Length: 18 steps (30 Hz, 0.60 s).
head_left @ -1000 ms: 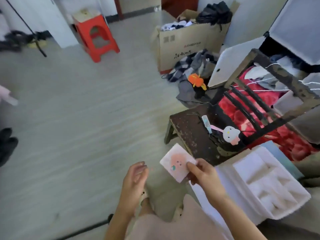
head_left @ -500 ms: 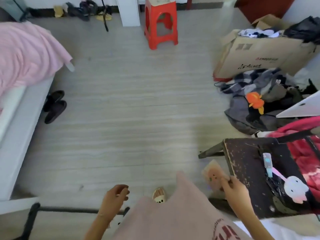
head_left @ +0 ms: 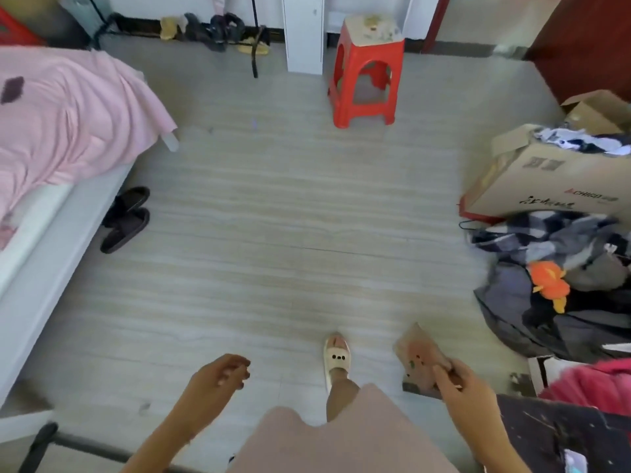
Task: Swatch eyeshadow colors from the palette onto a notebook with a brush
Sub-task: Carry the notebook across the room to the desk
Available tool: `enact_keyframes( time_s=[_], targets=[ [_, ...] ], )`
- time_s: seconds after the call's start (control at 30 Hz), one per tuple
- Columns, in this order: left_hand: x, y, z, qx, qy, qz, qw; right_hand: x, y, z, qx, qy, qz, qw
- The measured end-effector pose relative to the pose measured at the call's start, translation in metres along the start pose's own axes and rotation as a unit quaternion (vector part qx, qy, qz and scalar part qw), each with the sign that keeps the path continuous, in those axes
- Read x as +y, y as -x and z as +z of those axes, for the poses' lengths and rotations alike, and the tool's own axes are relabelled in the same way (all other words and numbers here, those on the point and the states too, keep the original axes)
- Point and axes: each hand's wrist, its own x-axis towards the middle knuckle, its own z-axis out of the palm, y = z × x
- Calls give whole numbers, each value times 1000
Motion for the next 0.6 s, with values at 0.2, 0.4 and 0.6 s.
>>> enact_keyframes(
  time_s=[0.2,0.4,0.6],
  targets=[
    [77,-72,-1,18,-1,14,1000,-59,-102,-17,-30,-43,-22,998],
    [127,-131,-24,53,43,-7,998,-127,-188,-25,-85,4,-59,995],
    [154,-207,-60,87,94,-50,990,-200,-261,-6,-63,-17,-61,996]
  ],
)
